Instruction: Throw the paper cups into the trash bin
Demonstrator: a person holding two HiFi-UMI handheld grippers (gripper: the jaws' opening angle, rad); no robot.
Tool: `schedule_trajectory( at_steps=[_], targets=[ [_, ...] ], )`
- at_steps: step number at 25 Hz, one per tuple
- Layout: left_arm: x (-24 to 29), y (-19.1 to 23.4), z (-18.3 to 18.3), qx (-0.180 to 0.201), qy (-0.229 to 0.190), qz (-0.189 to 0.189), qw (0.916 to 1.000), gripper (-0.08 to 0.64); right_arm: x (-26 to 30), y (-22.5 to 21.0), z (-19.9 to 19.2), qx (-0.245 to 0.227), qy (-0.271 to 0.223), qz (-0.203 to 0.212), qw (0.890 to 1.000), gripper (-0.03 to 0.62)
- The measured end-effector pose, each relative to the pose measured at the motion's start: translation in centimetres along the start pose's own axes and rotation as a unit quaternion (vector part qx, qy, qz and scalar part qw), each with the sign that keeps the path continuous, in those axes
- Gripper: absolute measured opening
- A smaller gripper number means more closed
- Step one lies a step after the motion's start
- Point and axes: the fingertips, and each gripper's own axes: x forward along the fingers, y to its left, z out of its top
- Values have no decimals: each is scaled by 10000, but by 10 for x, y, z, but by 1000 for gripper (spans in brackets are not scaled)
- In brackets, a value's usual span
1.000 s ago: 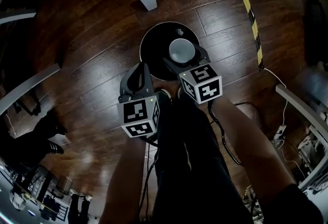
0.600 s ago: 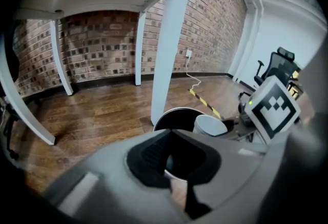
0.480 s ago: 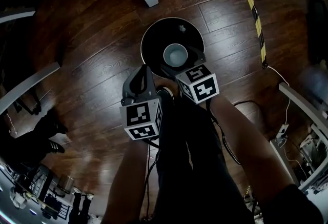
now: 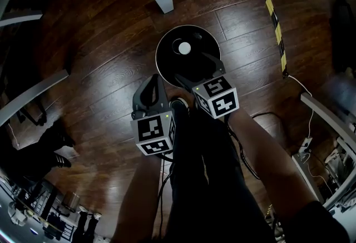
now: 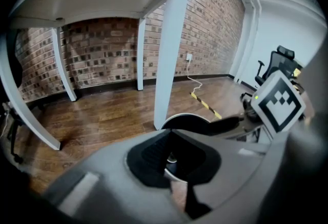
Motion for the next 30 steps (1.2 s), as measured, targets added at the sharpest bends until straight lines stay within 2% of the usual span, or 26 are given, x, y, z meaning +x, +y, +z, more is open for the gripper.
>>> schedule_trajectory(
  at_steps=[6, 12, 19, 20, 22, 24, 30],
  targets=[
    [-27, -7, 43, -20, -325, 53, 9995, 5, -51, 13, 48, -72, -550, -35, 9985, 403],
    [-64, -21, 106, 52, -853, 63, 9963, 5, -115, 30, 107, -326, -1214, -141, 9920, 345],
    [-126, -42, 173, 315, -1465, -113, 9886, 5, -194, 62, 174, -300, -1998, -140, 9793, 288],
    [-136, -46, 181, 341, -1545, -155, 9873, 5, -207, 65, 185, -291, -2159, -185, 9758, 279],
    [-155, -55, 204, 374, -1763, -232, 9833, 5, -230, 70, 208, -279, -2509, -281, 9672, 213],
    [-179, -64, 233, 371, -2017, -248, 9784, 5, -250, 78, 229, -317, -2741, -318, 9607, 205],
    [-241, -85, 301, 383, -2739, -187, 9608, 5, -300, 99, 268, -207, -2999, -307, 9533, 156]
  ],
)
